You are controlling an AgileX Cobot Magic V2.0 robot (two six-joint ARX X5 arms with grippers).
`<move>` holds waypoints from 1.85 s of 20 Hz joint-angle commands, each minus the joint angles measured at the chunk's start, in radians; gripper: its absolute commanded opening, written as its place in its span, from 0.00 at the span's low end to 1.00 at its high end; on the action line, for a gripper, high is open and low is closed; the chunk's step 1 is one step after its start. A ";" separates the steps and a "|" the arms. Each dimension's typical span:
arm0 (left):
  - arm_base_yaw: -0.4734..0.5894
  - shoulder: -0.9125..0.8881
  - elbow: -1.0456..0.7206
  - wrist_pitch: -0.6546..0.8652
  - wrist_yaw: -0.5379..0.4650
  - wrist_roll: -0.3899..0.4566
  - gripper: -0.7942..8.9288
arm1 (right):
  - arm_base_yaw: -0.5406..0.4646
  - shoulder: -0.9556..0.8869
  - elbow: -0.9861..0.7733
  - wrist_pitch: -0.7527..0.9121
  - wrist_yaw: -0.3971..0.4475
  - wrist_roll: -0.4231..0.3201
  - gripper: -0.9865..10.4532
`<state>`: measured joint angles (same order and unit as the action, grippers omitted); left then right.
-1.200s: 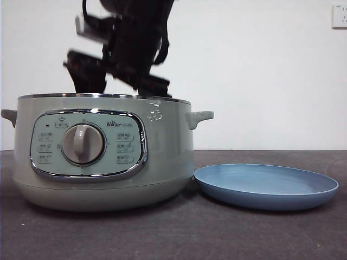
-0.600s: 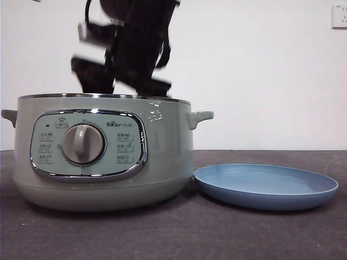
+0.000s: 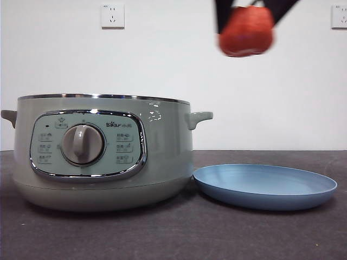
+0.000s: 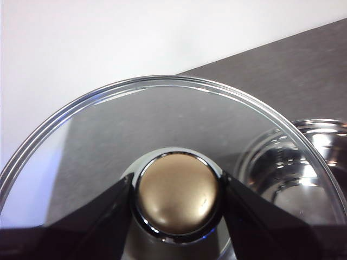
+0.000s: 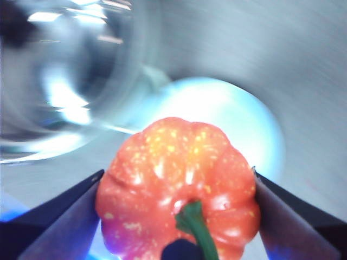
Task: Take the pumpkin out from the steamer,put the pumpkin in the blue plate,close the lid
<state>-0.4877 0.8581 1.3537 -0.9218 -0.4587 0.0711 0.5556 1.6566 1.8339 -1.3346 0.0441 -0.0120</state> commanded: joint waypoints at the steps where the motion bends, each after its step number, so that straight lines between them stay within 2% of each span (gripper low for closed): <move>1: -0.002 -0.010 0.010 0.062 0.024 0.011 0.07 | -0.035 -0.065 -0.097 0.011 0.079 0.070 0.08; 3: -0.002 -0.010 0.010 0.076 0.041 0.011 0.07 | -0.060 -0.145 -0.216 0.072 0.114 0.092 0.08; 7: -0.002 -0.003 0.010 0.084 0.098 0.011 0.07 | -0.071 -0.299 -0.506 0.263 0.116 0.117 0.08; 11: -0.002 0.019 0.010 0.083 0.098 0.011 0.07 | -0.068 -0.348 -0.735 0.499 0.111 0.146 0.08; 18: -0.002 0.058 0.010 0.084 0.149 0.011 0.07 | -0.069 -0.220 -0.781 0.756 0.111 0.154 0.08; 22: -0.002 0.061 0.010 0.085 0.150 0.011 0.07 | -0.070 -0.110 -0.781 0.805 0.014 0.152 0.08; 26: -0.002 0.061 0.010 0.084 0.150 0.011 0.07 | -0.070 -0.002 -0.781 0.818 0.007 0.153 0.10; 29: -0.002 0.061 0.010 0.084 0.150 0.011 0.07 | -0.070 0.040 -0.781 0.814 0.008 0.154 0.31; 31: -0.002 0.061 0.010 0.084 0.150 0.011 0.07 | -0.070 0.043 -0.781 0.808 0.008 0.154 0.38; 34: -0.002 0.061 0.010 0.084 0.150 0.011 0.07 | -0.070 0.043 -0.781 0.788 0.009 0.154 0.54; 37: -0.002 0.061 0.010 0.084 0.150 0.011 0.07 | -0.070 0.043 -0.781 0.789 0.010 0.158 0.56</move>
<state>-0.4885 0.9310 1.3537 -0.8879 -0.3027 0.0711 0.4843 1.6894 1.0599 -0.5518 0.0525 0.1360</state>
